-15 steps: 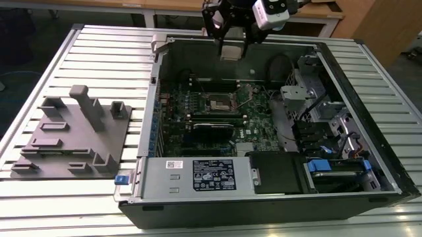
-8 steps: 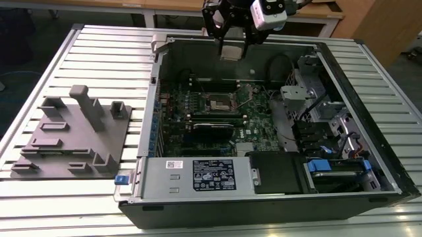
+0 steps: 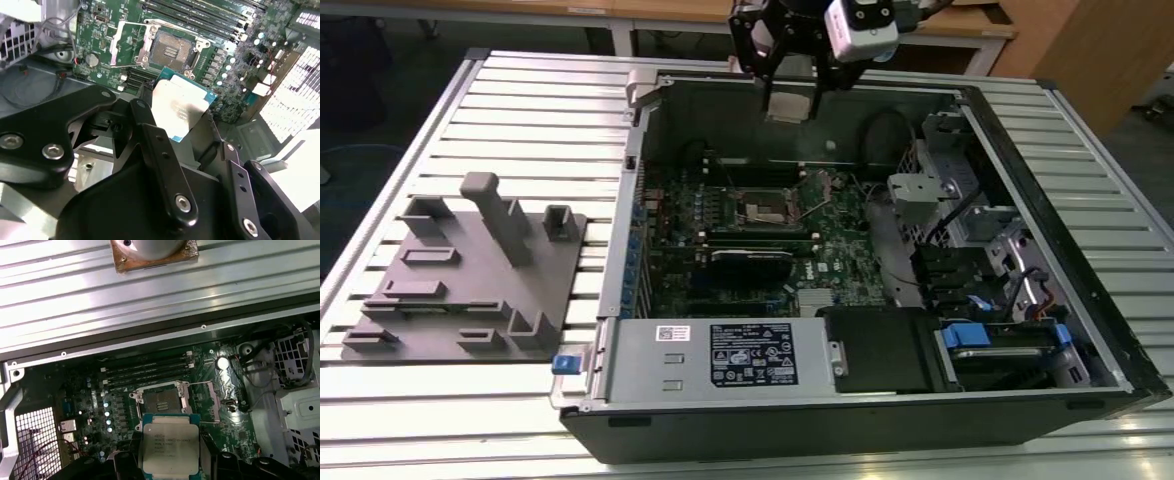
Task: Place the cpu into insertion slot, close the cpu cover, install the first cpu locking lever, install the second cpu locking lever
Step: 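Place the cpu into insertion slot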
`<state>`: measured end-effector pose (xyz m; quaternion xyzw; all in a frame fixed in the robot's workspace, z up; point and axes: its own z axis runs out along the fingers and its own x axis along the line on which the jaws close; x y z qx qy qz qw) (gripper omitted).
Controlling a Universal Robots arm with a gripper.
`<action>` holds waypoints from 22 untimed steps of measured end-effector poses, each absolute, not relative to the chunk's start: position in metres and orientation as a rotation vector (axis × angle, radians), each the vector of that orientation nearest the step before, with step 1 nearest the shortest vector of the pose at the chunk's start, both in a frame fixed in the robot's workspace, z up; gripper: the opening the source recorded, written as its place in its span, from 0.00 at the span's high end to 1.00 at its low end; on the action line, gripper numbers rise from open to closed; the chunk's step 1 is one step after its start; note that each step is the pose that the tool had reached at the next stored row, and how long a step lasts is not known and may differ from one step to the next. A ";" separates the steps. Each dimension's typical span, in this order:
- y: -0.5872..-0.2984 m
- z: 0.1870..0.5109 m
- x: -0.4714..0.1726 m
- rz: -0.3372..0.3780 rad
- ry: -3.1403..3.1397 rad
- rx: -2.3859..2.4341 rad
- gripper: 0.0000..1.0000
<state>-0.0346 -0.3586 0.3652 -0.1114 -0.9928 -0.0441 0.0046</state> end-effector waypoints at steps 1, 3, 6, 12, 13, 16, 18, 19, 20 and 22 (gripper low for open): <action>-0.359 0.365 -0.035 -0.138 -3.107 -0.377 0.46; -0.359 0.365 -0.035 -0.137 -3.102 -0.433 0.46; -0.359 0.365 -0.035 -0.136 -3.092 -0.514 0.46; -0.359 0.365 -0.035 -0.136 -3.090 -0.530 0.46; -0.359 0.365 -0.035 -0.136 -3.090 -0.530 0.46; -0.359 0.365 -0.035 -0.136 -3.090 -0.530 0.46; -0.359 0.365 -0.035 -0.136 -3.090 -0.530 0.46; -0.359 0.365 -0.035 -0.136 -3.090 -0.530 0.46; -0.359 0.365 -0.035 -0.136 -3.090 -0.530 0.46; -0.359 0.365 -0.035 -0.136 -3.089 -0.533 0.46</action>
